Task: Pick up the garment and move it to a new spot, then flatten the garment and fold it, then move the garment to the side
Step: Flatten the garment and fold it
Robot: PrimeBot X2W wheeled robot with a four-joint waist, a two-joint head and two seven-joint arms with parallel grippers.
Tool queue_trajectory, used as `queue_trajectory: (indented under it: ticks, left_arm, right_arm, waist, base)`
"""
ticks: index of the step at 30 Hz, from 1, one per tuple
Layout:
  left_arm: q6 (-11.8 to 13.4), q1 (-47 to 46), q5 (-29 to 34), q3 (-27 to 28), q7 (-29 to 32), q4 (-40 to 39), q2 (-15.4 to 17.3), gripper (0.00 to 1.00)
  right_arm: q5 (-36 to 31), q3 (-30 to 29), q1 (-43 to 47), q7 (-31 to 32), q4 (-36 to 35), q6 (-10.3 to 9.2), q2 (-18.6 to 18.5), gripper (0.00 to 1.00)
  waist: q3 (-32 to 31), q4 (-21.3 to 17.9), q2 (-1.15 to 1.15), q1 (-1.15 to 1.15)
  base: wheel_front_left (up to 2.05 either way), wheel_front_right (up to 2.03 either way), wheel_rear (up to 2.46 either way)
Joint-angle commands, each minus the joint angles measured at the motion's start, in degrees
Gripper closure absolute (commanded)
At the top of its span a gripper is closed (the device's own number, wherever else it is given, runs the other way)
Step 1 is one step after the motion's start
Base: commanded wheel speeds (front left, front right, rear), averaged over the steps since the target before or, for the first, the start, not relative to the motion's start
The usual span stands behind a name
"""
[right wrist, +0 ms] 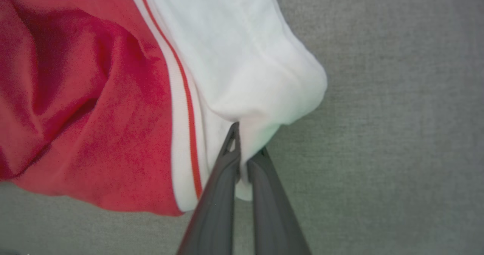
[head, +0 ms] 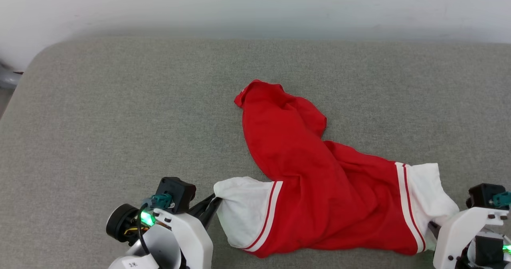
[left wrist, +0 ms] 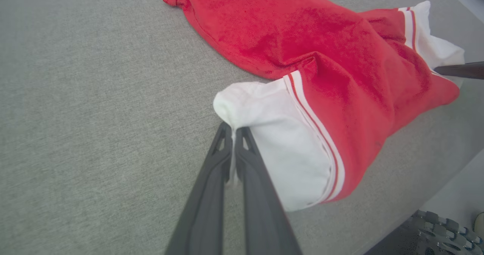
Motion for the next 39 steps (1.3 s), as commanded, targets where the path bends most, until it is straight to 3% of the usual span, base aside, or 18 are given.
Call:
queue_trajectory:
  ticks: [1,10,16,24,39]
  left_arm:
    - [0.4,0.4,-0.3,0.6,-0.8,-0.5,0.0,1.00]
    - [2.4,-2.5,-0.8,5.3,-4.3,-2.8,0.7,1.00]
    - [3.1,-9.1,-2.0,10.3,-5.3,-2.2,1.3,1.00]
    - [0.5,-23.1,-4.3,14.2,-7.6,6.1,0.5,1.00]
    - [-4.9,-56.2,1.0,15.8,-20.5,34.3,0.9,1.00]
  right_arm:
    - [0.9,-0.2,-0.3,-0.5,-2.0,-0.04,-0.2,1.00]
    - [1.2,1.4,-3.2,-1.7,-12.7,-0.04,-3.0,1.00]
    - [1.6,2.8,-10.7,-2.5,-13.5,-0.04,-4.4,1.00]
    - [1.3,4.8,-25.1,-5.9,-6.9,-0.04,-5.8,1.00]
    - [-3.3,9.1,-61.3,-20.3,14.2,-0.05,-5.1,1.00]
  waist:
    - [-1.5,0.0,0.00,0.00]
    - [-6.3,-0.3,0.00,0.00]
    - [-7.6,-0.6,0.00,0.00]
    - [-5.5,-0.5,0.00,0.00]
    - [7.2,-1.7,0.00,0.00]
  base:
    - [0.00,0.00,0.00]
    - [0.00,0.00,0.00]
    - [0.00,0.00,0.00]
    - [0.00,0.00,0.00]
    - [0.00,0.00,0.00]
